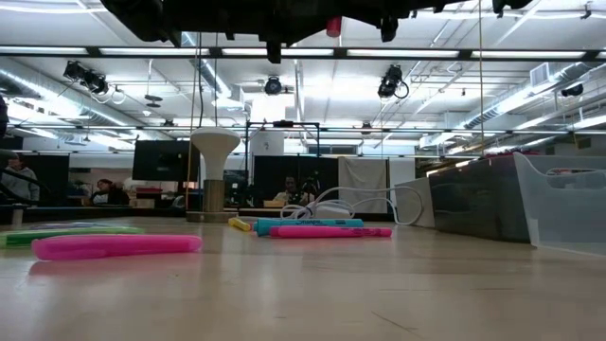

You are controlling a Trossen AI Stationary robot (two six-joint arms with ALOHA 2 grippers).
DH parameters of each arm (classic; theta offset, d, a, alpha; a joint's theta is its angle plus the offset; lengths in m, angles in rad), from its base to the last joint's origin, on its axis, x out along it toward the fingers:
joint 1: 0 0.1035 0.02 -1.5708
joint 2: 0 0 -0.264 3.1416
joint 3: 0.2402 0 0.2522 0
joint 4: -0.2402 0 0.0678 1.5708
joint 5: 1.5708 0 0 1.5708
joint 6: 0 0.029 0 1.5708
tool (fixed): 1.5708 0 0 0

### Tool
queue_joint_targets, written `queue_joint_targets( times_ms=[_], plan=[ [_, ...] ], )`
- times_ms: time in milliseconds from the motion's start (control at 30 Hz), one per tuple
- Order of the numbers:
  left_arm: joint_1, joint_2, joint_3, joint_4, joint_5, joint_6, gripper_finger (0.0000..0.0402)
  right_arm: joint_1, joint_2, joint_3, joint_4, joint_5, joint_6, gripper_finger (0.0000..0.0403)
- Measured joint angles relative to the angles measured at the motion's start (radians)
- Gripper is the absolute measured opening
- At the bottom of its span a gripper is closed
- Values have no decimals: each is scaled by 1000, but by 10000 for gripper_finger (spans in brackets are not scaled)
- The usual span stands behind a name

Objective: Pick & Place Markers
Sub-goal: Put the pink highlighter into the gray bin

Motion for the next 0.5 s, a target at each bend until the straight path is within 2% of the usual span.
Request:
queue_joint_targets(
  times_ms=[100,333,500],
  plan=[
    [0,0,1,0,-1,-20,93,0,-3,0,0,0,0,69],
    [0,0,-1,-7,-2,-81,209,1,-46,-1,-28,3,7,64],
    [0,0,-1,-7,1,-77,245,1,-91,-1,-94,4,29,64]
  ],
)
